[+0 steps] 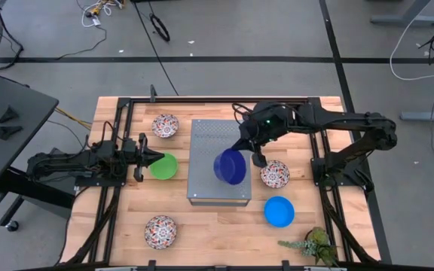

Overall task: Pick & Place Mini bowls
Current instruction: Put the dark blue bowl on the shelf

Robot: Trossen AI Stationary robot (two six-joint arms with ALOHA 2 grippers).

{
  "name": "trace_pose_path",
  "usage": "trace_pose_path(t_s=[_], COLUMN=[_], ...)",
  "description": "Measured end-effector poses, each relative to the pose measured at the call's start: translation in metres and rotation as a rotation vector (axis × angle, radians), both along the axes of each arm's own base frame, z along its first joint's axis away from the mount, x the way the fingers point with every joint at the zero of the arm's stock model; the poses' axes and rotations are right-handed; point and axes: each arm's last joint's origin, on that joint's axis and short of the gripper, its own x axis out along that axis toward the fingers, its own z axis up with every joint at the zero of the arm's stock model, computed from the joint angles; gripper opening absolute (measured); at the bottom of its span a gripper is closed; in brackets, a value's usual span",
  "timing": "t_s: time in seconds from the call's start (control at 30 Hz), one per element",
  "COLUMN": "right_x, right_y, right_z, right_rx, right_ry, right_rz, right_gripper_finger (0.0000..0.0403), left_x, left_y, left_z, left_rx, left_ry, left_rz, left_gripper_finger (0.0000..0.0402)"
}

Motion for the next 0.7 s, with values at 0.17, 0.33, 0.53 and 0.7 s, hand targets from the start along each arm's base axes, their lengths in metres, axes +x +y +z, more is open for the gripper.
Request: trace_pose_path(t_s=[0.17,0.33,0.53,0.7], right_x=[0.007,0.017,0.021,0.019], right_y=[-0.002,-0.003,-0.004,-0.006], right_z=[0.004,0.004,-0.001,-0.004], right_rx=[-0.019,-0.035,-0.035,0.044], right_ry=[0.15,0.205,0.253,0.296], right_rz=[-0.043,-0.058,-0.067,-0.16], right_gripper_finger=[0.0,0.0,0.0,0.0], left_x=[0.0,0.0,0.0,0.0], left_y=[0.0,0.0,0.0,0.0], left_z=[0.0,0.0,0.0,0.0], left_rx=[0.0,0.0,0.0,0.0], left_ry=[0.001,0.0,0.0,-0.004], left_rz=[0.0,0.0,0.0,0.0], left_gripper_finger=[0.0014,0.0014,0.0014,0.0014])
